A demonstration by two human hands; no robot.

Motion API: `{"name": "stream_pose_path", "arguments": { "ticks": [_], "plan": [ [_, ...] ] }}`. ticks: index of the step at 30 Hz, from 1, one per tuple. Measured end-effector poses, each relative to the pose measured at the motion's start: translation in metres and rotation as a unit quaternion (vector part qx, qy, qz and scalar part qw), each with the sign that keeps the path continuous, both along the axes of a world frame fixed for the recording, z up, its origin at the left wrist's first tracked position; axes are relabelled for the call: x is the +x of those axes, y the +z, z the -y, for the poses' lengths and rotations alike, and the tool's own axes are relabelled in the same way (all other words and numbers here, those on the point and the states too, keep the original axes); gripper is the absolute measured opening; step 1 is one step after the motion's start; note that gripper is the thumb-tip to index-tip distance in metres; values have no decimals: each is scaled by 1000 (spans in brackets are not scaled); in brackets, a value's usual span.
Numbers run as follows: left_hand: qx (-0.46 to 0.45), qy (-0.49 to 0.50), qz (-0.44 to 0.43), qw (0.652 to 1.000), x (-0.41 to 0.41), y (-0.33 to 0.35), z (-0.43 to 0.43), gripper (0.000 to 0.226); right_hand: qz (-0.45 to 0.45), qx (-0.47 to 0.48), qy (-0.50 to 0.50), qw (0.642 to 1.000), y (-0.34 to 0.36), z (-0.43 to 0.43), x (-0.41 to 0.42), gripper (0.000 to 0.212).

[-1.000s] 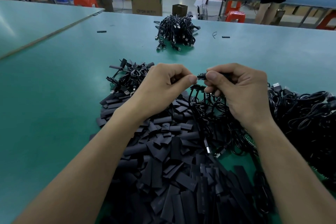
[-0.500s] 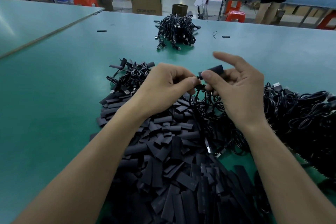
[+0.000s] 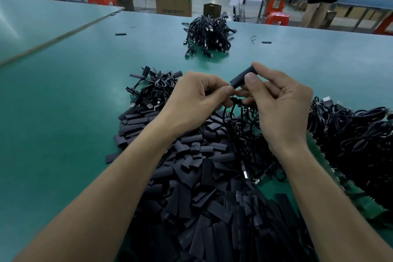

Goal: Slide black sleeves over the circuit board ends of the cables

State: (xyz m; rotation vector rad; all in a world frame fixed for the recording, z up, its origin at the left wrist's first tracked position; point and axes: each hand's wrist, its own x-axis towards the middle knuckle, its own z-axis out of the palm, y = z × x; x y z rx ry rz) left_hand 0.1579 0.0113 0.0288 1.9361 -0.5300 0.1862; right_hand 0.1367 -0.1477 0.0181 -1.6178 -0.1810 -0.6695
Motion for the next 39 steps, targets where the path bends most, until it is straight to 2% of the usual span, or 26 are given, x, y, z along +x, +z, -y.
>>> {"name": "stream_pose_path", "arguments": {
  "ticks": [3, 7, 9, 11, 16, 18, 20, 22, 23, 25, 27, 30, 33, 34, 36, 38, 39],
  "plan": [
    [-6, -6, -2, 1000, -1, 2, 2, 13, -3, 15, 9, 1000, 4, 2, 0, 14],
    [-4, -23, -23, 999, 1, 1, 0, 10, -14, 34, 31, 999, 10, 5, -1, 14],
    [34, -30, -45, 998, 4, -2, -7, 22, -13, 55, 23, 998, 13, 7, -1, 13],
    [117, -18, -52, 992, 8, -4, -14, 33, -13, 87, 7, 996, 17, 11, -1, 13],
    [148, -7, -84, 985, 12, -4, -19, 18, -14, 134, -13, 991, 22, 17, -1, 12],
    [155, 12, -66, 986, 14, -4, -18, 12, -16, 103, -26, 994, 21, 16, -1, 8],
    [105, 51, -42, 992, 18, -4, -19, 6, -29, 31, -44, 998, 18, 17, 0, 21],
    [17, 126, -23, 992, 25, -6, -23, 16, -53, -93, -48, 993, 16, 18, 1, 40],
    [-15, 173, -13, 985, 28, -7, -26, 20, -69, -162, -39, 984, 15, 19, 1, 41],
    [-32, 261, 10, 965, 37, -10, -32, 23, -102, -279, -17, 955, 11, 18, 0, 34],
    [-23, 314, 11, 949, 48, -12, -39, 25, -125, -348, -17, 929, 8, 16, -1, 22],
    [13, 340, -35, 940, 66, -18, -51, 27, -137, -357, -26, 924, 5, 16, 0, 14],
    [82, 331, -80, 937, 72, -21, -54, 13, -134, -343, -35, 929, 4, 18, 3, 12],
    [99, 328, -81, 936, 71, -21, -52, 12, -133, -340, -36, 930, 3, 19, 4, 14],
    [121, 327, -30, 937, 63, -20, -44, 28, -133, -339, -34, 931, 3, 19, 4, 16],
    [68, 283, 30, 956, 50, -15, -32, 20, -135, -339, -31, 930, 2, 19, 4, 17],
    [13, 216, 19, 976, 42, -11, -26, 13, -137, -334, -27, 932, 2, 19, 3, 17]
  ]
}}
